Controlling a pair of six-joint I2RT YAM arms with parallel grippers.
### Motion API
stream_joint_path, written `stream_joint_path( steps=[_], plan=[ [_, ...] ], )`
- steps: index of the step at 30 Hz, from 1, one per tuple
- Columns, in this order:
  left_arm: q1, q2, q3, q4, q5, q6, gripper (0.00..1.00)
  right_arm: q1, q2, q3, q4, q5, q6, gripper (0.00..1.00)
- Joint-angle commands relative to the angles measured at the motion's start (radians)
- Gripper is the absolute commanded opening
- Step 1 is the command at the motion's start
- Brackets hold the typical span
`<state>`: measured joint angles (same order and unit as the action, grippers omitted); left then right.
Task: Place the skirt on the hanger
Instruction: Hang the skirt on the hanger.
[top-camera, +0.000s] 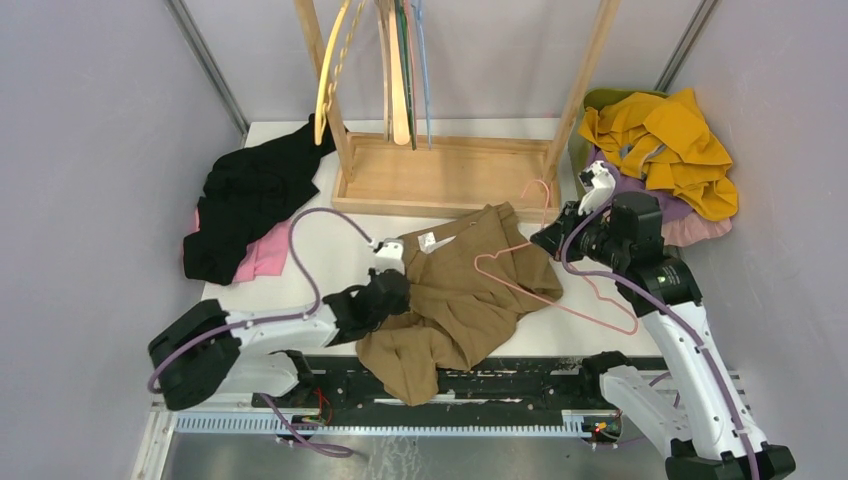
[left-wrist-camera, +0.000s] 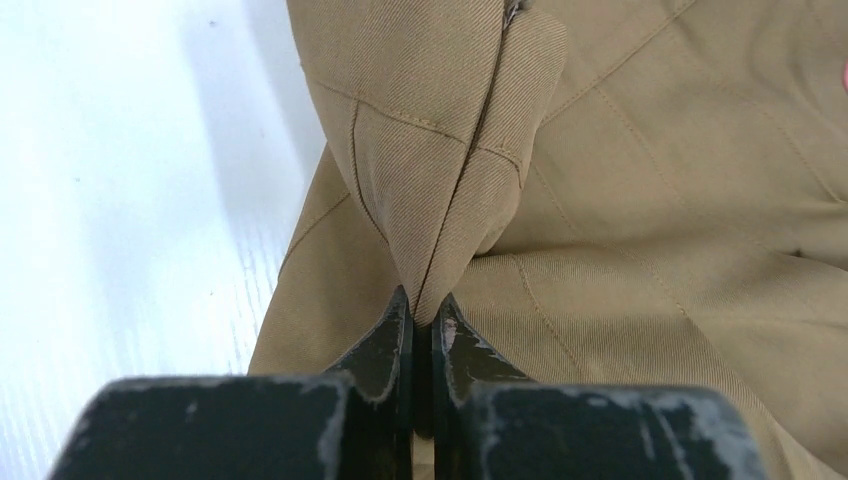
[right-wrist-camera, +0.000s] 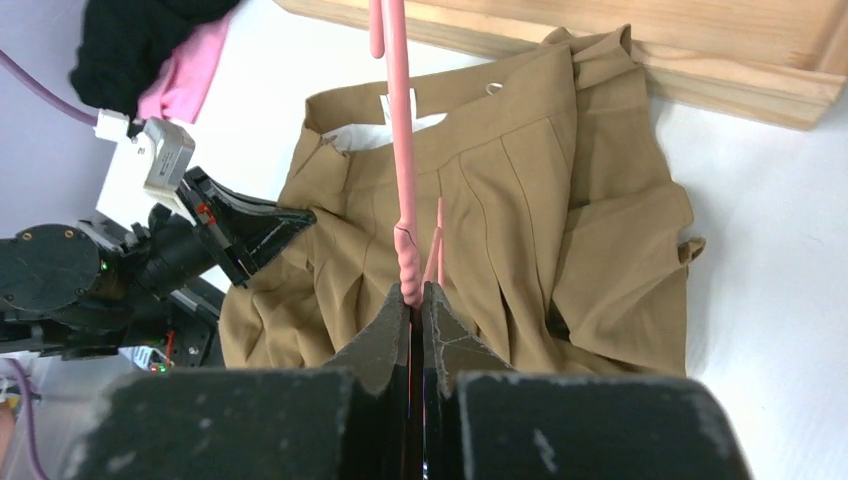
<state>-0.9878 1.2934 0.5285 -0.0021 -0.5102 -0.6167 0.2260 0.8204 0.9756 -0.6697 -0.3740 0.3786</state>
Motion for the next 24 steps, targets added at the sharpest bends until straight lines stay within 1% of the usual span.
stream_joint_path(
  steps=[1, 5, 9, 11, 19, 24],
  plan=[
    [-0.003, -0.141, -0.164, 0.354, -0.061, -0.002, 0.03, -0.007, -0.016, -0.015, 0.169, -0.085, 0.05, 0.01],
    [-0.004, -0.174, -0.209, 0.434, -0.082, 0.059, 0.03, -0.005, 0.024, -0.049, 0.31, -0.171, 0.117, 0.01],
    [-0.005, -0.198, -0.244, 0.493, -0.07, 0.108, 0.03, -0.006, 0.105, -0.061, 0.442, -0.251, 0.186, 0.01],
    [-0.004, -0.216, -0.276, 0.539, -0.031, 0.133, 0.03, -0.005, 0.146, -0.066, 0.523, -0.286, 0.214, 0.01],
    [-0.005, -0.237, -0.318, 0.616, 0.006, 0.172, 0.03, -0.005, 0.306, -0.031, 0.615, -0.266, 0.2, 0.01],
    [0.013, -0.197, -0.326, 0.685, 0.052, 0.195, 0.03, -0.005, 0.388, -0.062, 0.818, -0.342, 0.281, 0.01]
  ],
)
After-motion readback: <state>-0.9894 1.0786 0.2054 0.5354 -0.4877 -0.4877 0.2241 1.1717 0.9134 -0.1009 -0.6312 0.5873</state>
